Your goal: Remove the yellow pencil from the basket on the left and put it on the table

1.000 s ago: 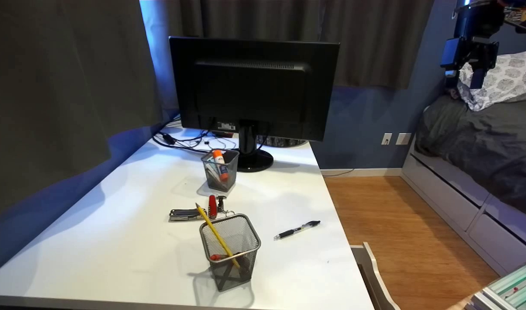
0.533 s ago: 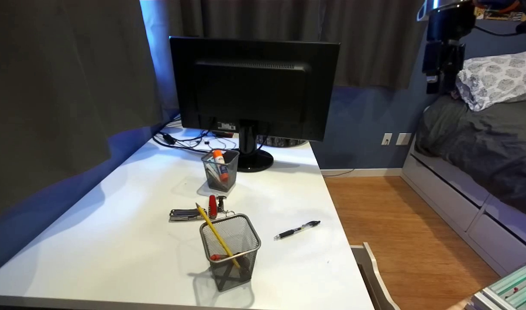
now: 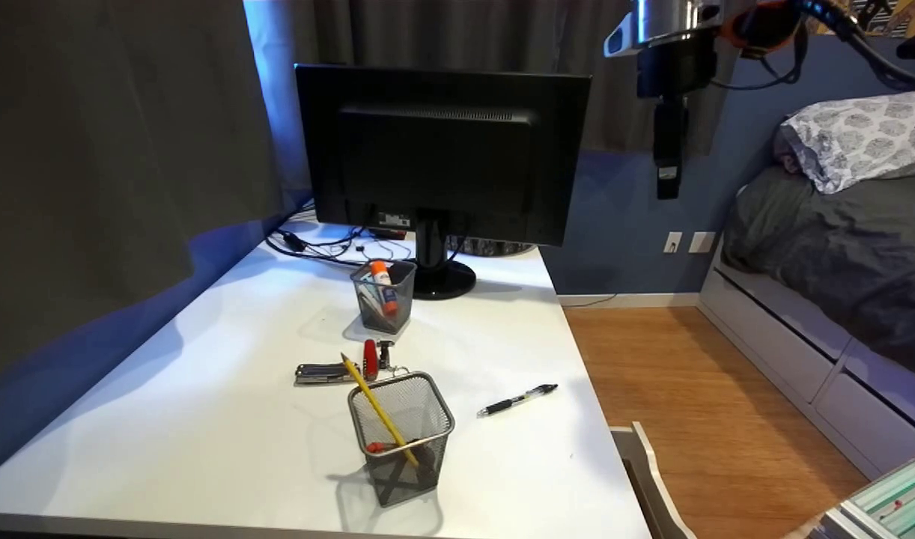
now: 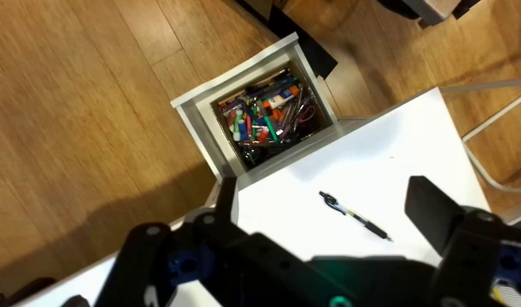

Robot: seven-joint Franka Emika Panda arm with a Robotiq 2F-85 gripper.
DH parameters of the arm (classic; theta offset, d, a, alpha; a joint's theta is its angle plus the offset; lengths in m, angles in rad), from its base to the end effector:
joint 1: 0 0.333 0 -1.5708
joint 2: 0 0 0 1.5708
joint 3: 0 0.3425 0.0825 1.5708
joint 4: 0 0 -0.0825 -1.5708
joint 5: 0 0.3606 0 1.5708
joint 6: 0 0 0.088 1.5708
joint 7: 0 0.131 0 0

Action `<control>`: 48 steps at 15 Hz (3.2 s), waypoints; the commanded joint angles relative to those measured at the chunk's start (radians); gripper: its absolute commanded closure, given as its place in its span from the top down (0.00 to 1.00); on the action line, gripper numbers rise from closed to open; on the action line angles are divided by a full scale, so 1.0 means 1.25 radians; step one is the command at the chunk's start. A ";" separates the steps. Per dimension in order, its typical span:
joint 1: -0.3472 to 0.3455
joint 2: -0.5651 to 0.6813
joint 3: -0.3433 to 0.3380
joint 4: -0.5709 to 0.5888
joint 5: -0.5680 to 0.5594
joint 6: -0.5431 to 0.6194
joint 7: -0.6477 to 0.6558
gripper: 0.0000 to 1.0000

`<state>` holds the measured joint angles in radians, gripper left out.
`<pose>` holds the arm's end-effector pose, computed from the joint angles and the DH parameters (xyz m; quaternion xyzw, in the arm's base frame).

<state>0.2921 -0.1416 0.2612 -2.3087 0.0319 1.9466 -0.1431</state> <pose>0.3684 0.2325 0.4002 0.9377 0.3289 -0.1091 0.0267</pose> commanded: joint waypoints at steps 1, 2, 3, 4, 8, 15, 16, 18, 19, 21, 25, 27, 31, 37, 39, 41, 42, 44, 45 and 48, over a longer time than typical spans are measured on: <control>0.036 0.135 0.045 0.101 -0.027 -0.004 -0.056 1.00; 0.045 0.163 0.057 0.123 -0.038 -0.010 -0.069 1.00; 0.055 0.192 0.069 0.145 -0.052 -0.015 -0.080 1.00; 0.064 0.226 0.079 0.179 -0.074 -0.025 -0.089 1.00; 0.062 0.205 0.083 0.141 -0.060 0.003 -0.066 1.00; 0.058 0.196 0.080 0.138 -0.060 0.003 -0.067 1.00; 0.058 0.196 0.079 0.138 -0.060 0.003 -0.067 1.00; 0.068 0.219 0.087 0.169 -0.089 0.037 -0.080 1.00; 0.073 0.232 0.092 0.185 -0.101 0.064 -0.090 1.00; 0.081 0.259 0.101 0.214 -0.118 0.112 -0.103 1.00; 0.102 0.338 0.121 0.271 -0.115 0.247 -0.122 1.00; 0.110 0.387 0.137 0.306 -0.090 0.286 -0.143 1.00; 0.109 0.483 0.190 0.369 -0.022 0.331 -0.227 1.00; 0.110 0.530 0.227 0.376 -0.010 0.380 -0.315 1.00; 0.111 0.543 0.230 0.379 -0.011 0.384 -0.320 1.00; 0.109 0.542 0.228 0.379 -0.010 0.384 -0.320 1.00; 0.120 0.547 0.219 0.376 -0.025 0.412 -0.310 1.00; 0.140 0.564 0.208 0.377 -0.037 0.474 -0.283 1.00; 0.145 0.574 0.207 0.376 -0.032 0.502 -0.268 1.00; 0.161 0.594 0.194 0.368 -0.023 0.561 -0.195 1.00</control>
<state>0.4628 0.5705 0.5283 -1.8461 0.0123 2.5750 -0.4808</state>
